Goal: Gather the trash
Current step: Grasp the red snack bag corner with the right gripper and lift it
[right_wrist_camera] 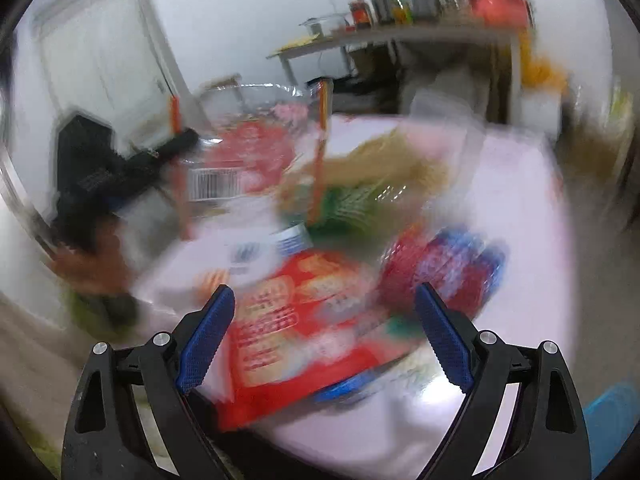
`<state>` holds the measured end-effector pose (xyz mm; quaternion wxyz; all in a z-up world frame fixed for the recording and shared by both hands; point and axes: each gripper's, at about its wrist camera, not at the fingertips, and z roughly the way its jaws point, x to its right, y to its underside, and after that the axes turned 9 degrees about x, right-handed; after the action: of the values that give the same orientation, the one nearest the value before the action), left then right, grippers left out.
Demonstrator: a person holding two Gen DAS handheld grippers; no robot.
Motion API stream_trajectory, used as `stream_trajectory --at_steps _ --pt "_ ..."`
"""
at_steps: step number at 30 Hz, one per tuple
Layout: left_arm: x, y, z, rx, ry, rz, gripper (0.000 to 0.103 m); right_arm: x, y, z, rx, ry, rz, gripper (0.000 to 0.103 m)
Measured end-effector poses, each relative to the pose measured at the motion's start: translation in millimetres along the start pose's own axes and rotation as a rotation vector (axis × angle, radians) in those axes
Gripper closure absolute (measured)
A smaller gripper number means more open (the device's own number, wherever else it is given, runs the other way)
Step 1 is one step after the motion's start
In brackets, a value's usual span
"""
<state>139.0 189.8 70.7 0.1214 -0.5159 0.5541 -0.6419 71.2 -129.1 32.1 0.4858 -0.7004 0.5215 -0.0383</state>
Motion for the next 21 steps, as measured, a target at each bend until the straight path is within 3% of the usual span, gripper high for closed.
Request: stream_trajectory --at_steps 3,8,13,21 --pt "-4.9 3.0 -16.6 0.012 -0.003 -0.028 0.098 14.3 35.9 -7.6 -0.037 -0.056 0.250 0.018" --pt "-12.3 12.1 -38.7 0.013 -0.022 -0.061 0.098 31.9 80.2 4.7 -0.076 -0.086 0.534 0.034" --pt "-15.5 16.9 -55.5 0.023 -0.031 -0.093 0.098 35.5 83.6 26.6 -0.054 -0.160 0.655 0.042" --pt "-6.3 32.5 -79.3 0.017 -0.077 -0.050 0.098 47.0 92.0 42.5 -0.053 -0.206 0.795 0.066"
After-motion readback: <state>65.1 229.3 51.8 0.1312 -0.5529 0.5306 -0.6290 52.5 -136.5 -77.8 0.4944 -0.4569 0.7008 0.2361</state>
